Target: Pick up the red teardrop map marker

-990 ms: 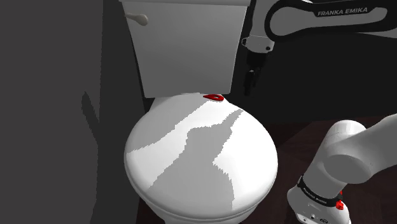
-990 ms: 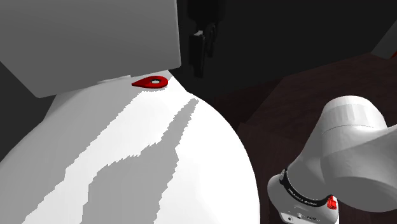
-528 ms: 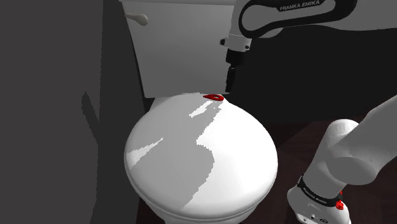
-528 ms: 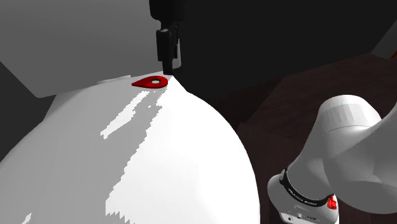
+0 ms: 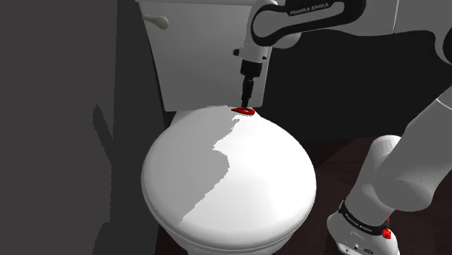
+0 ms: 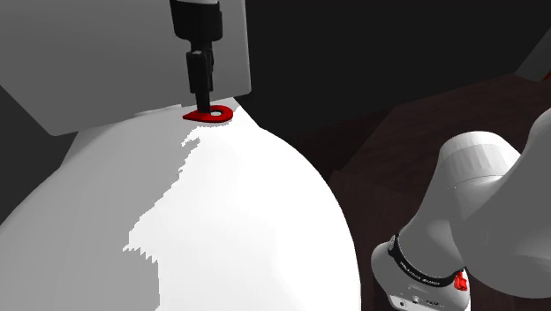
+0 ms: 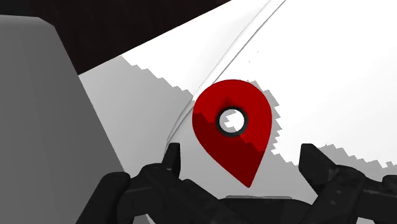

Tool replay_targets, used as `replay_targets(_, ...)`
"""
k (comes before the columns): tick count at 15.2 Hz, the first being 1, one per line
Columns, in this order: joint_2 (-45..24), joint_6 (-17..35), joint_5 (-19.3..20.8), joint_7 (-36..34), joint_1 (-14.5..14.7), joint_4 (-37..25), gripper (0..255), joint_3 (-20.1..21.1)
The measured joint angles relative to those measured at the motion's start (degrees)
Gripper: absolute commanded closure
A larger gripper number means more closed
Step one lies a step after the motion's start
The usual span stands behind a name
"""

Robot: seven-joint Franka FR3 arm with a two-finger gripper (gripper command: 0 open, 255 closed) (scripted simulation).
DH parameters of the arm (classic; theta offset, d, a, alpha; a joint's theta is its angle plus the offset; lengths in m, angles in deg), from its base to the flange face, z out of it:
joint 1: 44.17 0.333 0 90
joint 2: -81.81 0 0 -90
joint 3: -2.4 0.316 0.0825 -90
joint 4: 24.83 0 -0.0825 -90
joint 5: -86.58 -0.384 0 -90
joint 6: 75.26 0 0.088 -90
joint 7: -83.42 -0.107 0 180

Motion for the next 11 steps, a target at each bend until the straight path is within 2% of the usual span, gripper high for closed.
replay_targets(4,-0.2,2.9,-0.2,0.6,0.0,2.7,0,0.0)
replay_targets(5,-0.2,3.1,-0.2,0.7,0.0,2.9,255,0.0)
replay_targets(11,-0.1,3.4,-0.3,0.7,0.0,3.2,255,0.0)
